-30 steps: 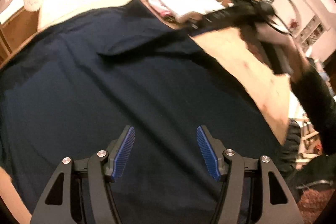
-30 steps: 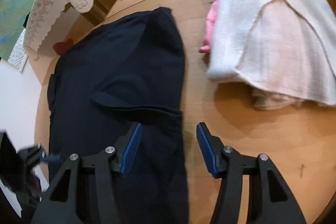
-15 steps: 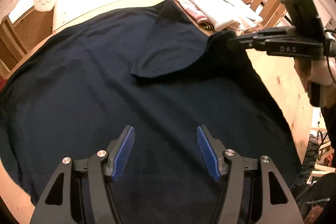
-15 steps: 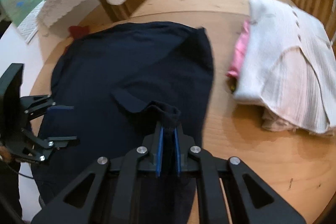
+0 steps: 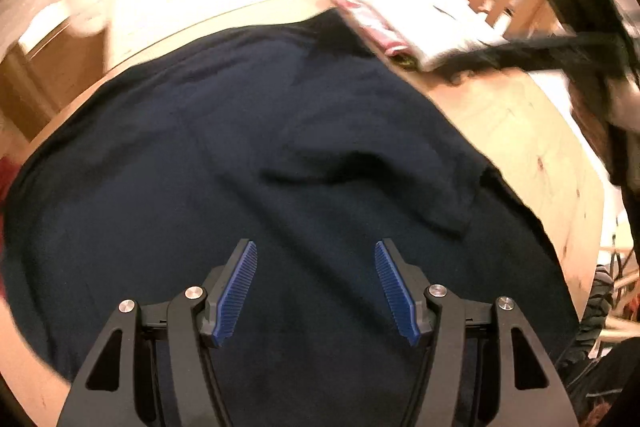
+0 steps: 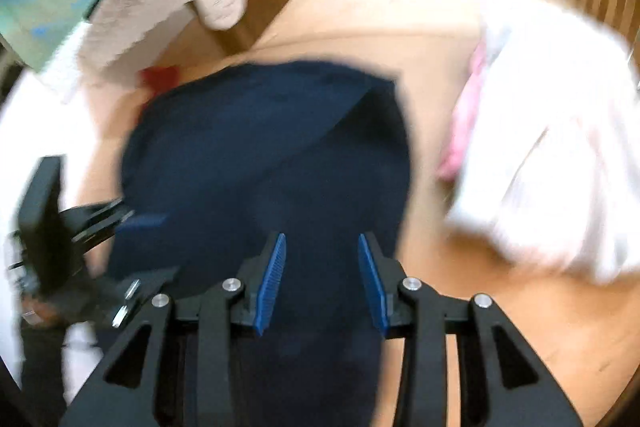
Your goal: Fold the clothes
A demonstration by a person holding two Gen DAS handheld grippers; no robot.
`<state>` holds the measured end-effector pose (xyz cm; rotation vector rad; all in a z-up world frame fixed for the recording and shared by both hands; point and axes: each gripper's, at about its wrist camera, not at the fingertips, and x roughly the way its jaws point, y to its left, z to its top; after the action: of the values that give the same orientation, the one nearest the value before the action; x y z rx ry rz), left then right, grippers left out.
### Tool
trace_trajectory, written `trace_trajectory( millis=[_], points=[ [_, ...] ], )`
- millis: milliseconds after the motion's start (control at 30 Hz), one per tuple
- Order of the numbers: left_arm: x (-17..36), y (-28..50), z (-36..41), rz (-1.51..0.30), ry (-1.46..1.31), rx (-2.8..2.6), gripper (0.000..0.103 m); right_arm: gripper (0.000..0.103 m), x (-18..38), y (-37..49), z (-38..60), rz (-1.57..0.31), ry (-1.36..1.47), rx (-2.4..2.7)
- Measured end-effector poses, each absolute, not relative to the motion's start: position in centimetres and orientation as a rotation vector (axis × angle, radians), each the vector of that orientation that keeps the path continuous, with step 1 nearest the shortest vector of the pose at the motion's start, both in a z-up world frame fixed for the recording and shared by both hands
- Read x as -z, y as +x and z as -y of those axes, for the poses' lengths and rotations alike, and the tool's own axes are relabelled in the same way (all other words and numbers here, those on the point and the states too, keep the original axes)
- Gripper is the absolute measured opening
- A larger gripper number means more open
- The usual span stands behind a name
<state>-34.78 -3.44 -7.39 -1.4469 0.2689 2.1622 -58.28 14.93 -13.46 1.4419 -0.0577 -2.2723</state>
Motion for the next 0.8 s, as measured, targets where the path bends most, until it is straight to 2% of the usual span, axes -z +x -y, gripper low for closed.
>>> trace_trajectory(
  millis=[33,100,267,300,400,533,700,800],
  points=[
    [7.7,-35.4,2.5,-0.282,-1.447,-2.147,0.059,0.036,13.8,-59.1,-14.7,0.058,1.448,2.274],
    [8.5,-36.6,1.5,-0.322,-1.463,-2.156,0.059,0.026,15.0,-61.0,-13.6,0.075,1.476,2.242],
    [10.0,-40.0,1.8,-0.316,-1.508,-2.191,0.059,0.026,19.0,-64.4,-10.3,-0.071,1.562,2.243],
    [10.2,-40.7,2.0,-0.323,-1.517,-2.206,0.059,0.021,19.2,-64.7,-10.2,-0.105,1.562,2.279],
    [10.7,-42.4,2.7,-0.363,-1.541,-2.273,0.059,0.021,18.9,-65.2,-10.5,-0.177,1.548,2.39],
    [11.0,-43.3,3.6,-0.331,-1.539,-2.286,0.059,0.021,17.5,-62.4,-11.0,-0.124,1.464,2.304],
    [11.6,-43.3,3.8,-0.329,-1.541,-2.27,0.059,0.02,16.6,-55.4,-9.9,-0.282,1.355,2.226],
    [11.1,-43.3,4.2,-0.311,-1.542,-2.273,0.059,0.02,16.8,-53.4,-10.8,-0.225,1.389,2.124]
  ],
)
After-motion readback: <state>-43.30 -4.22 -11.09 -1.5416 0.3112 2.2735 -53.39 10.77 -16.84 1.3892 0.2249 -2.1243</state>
